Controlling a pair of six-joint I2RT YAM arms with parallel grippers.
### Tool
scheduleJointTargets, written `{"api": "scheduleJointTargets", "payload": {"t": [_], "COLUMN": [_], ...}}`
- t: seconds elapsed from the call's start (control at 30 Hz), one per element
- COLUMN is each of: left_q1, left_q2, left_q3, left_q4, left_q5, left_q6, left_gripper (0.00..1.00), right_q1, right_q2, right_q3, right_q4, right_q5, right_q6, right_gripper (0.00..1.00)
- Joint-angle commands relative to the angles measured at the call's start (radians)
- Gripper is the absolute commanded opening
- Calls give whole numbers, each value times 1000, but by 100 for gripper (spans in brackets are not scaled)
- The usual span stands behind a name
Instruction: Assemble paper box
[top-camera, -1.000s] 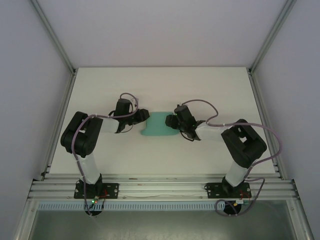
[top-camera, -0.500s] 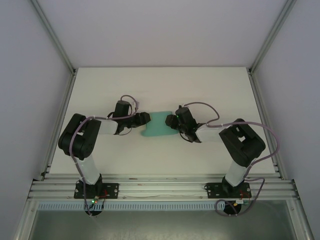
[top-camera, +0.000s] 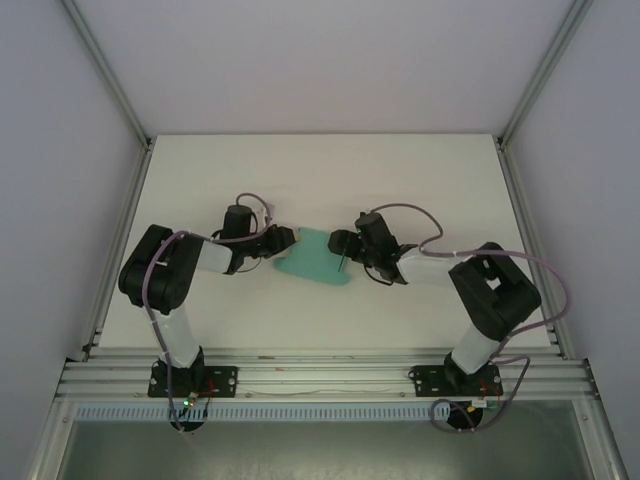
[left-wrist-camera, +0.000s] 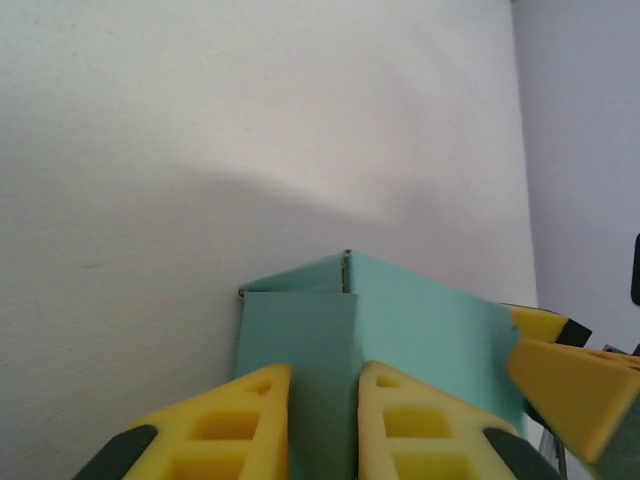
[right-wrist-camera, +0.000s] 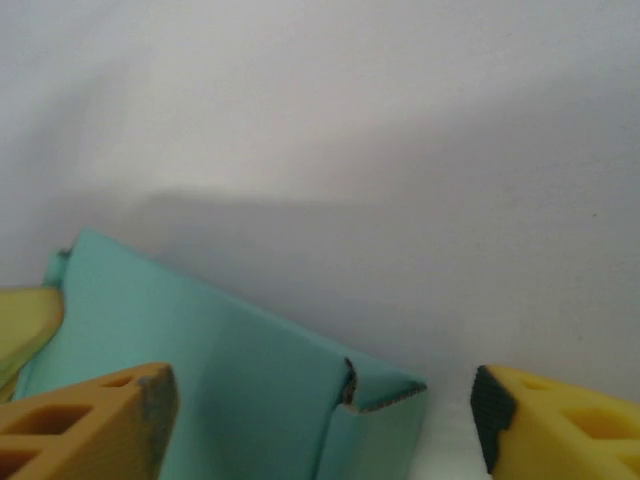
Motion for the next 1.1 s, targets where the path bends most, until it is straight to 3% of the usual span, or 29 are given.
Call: {"api": "scheduleJointTargets", "payload": {"t": [0.0,0.1,0.3,0.47,0.57,0.67,0.73,0.77,0.83,0.87,0.9,1.07], "left_q1": [20,35,36,36,37,36,36,36,33,28,19,-75], "left_q2": [57,64,86,76,76,39,10,-13,-70,-107,-144,-323], "left_q3": [-61,-74,-81,-79,-74,-60,-48,-37,-7,17,44,193], "left_q4": [75,126,142,118,117,124,127,116,67,15,-51,-427], "left_q5": [54,70,84,67,56,57,54,48,36,23,-2,-187], "left_q6": [-67,-103,-99,-82,-79,-77,-63,-49,1,52,110,566], "left_gripper": [18,17,16,17,17,20,28,40,72,93,100,100], "right_q1": [-11,-24,-36,-36,-41,-44,-48,-50,-58,-63,-70,-118], "right_q2": [-78,-96,-39,43,46,13,-12,-27,-54,-69,-82,-133], "right_q3": [-3,-20,-21,2,-9,-10,-4,1,8,13,16,61], "right_q4": [-57,-39,44,216,304,271,209,176,117,91,68,-110], "right_q5": [-101,-146,-253,-419,-455,-434,-411,-399,-376,-374,-373,-402], "right_q6": [6,57,129,237,307,307,297,287,289,293,305,379], "right_gripper": [87,92,92,76,61,49,47,46,45,45,45,45]}}
